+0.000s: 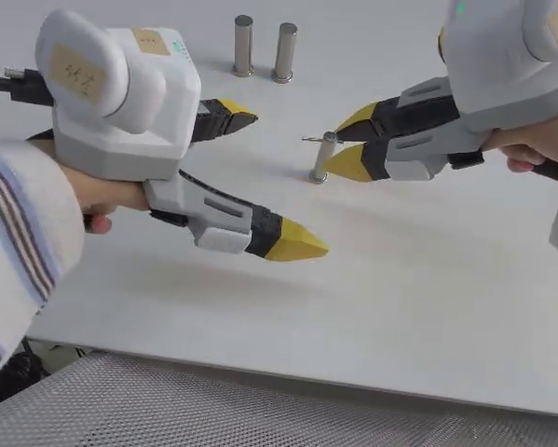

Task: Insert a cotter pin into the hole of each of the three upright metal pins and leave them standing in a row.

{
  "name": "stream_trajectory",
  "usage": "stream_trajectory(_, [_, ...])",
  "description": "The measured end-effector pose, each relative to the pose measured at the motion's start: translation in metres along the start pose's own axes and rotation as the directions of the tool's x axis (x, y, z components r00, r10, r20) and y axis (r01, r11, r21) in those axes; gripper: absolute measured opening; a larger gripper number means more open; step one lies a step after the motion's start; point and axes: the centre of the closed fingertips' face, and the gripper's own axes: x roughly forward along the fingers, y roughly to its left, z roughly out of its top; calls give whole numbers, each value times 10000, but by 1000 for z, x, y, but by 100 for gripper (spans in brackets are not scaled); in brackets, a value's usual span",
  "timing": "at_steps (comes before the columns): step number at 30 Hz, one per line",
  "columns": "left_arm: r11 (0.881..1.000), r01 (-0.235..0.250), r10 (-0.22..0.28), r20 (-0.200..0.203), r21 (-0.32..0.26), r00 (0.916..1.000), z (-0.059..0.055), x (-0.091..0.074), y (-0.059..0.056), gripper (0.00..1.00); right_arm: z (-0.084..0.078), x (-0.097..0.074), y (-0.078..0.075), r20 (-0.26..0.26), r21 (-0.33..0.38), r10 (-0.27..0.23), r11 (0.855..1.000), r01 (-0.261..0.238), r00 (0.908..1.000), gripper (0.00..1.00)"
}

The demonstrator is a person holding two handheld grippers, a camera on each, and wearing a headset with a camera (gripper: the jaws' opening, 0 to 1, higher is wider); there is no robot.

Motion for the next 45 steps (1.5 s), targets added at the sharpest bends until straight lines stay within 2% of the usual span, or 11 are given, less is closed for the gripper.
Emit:
stream_trajectory(4, [10000,75,-76,-98,-48,9999,-4,1,-3,99,0,3,-2,44,69,-12,10000,12,10000,16])
stream_trajectory(7, [9997,149,-149,42,-174,9999,-3,1,-4,99,1,5,-1,55,118,111,9999,-112,9999,13])
stream_trajectory(17, [9997,-64,66,94,-245,9999,-2,-2,1,99,1,9,-5,-16,41,79,10000,-79,10000,5])
stream_trajectory(25, [9994,-80,82,49,-326,10000,-6,-5,2,99,3,11,-5,18,-234,72,9997,-71,10000,4])
stream_trajectory(28, [9993,-91,92,27,-367,10000,-8,-7,3,99,10,13,-8,174,-55,-32,10000,33,9998,4])
stream_trajectory(33, [9992,-136,134,-48,-383,9999,-11,-11,4,99,24,14,-19,389,-226,-258,9994,267,9989,4])
stream_trajectory(39, [9986,-276,277,24,-453,9996,-10,-13,7,99,28,19,-31,411,-26,-409,9992,411,9983,4])
stream_trajectory(45, [9978,-435,440,87,-507,9990,-9,-13,10,99,27,26,-27,321,-78,-314,9995,317,9990,4])
